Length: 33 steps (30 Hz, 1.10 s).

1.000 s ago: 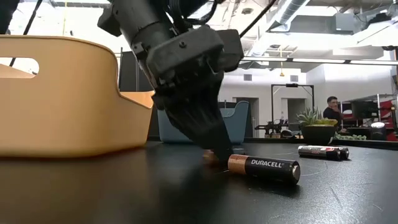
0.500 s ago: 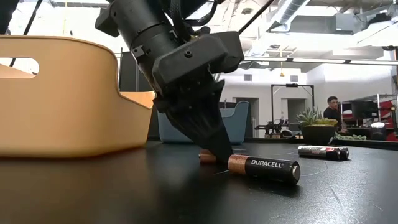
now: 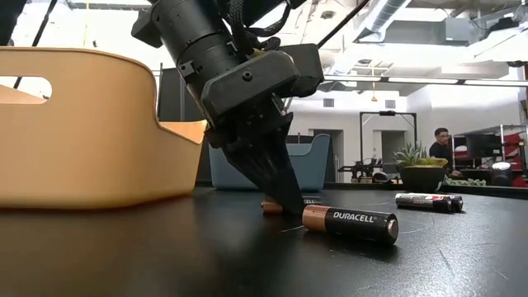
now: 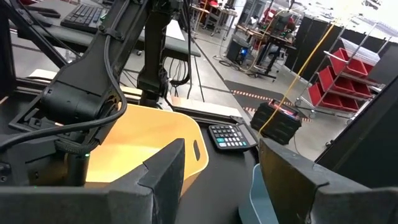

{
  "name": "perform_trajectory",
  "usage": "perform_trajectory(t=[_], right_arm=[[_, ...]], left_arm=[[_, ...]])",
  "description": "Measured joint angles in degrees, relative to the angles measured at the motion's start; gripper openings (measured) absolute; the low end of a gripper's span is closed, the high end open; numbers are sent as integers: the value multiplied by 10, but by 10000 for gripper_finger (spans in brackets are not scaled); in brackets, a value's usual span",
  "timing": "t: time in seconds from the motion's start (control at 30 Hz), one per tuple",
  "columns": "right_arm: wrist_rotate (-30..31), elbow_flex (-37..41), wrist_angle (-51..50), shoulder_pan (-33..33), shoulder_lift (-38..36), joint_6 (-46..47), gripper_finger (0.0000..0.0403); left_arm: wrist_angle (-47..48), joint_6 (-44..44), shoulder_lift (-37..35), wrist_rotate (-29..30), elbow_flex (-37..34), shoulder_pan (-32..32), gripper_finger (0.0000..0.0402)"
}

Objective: Sort batteries
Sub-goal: Put the top black battery into the orange bin

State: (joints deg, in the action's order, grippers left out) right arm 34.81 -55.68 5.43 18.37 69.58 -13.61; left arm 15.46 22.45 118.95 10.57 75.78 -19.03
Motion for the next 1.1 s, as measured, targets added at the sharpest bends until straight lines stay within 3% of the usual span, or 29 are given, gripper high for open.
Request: perform_trajectory(t=[0.37,0.77,0.9,1.1], right_arm=[[0,0,11,1,-4,-13,220],[18,-1,10,36,-69,-34,221],[18,-1,-1,49,-83,-36,221],[18,-1,-20,56,-84,-34,221]], left_arm=[[15,-36,-44,38,-4,0,41],[6,-107,-159,153,-2,-8,41],[69,-92,-223,195,-2,-16,41],[291,43,-305,247,-1,-30,41]])
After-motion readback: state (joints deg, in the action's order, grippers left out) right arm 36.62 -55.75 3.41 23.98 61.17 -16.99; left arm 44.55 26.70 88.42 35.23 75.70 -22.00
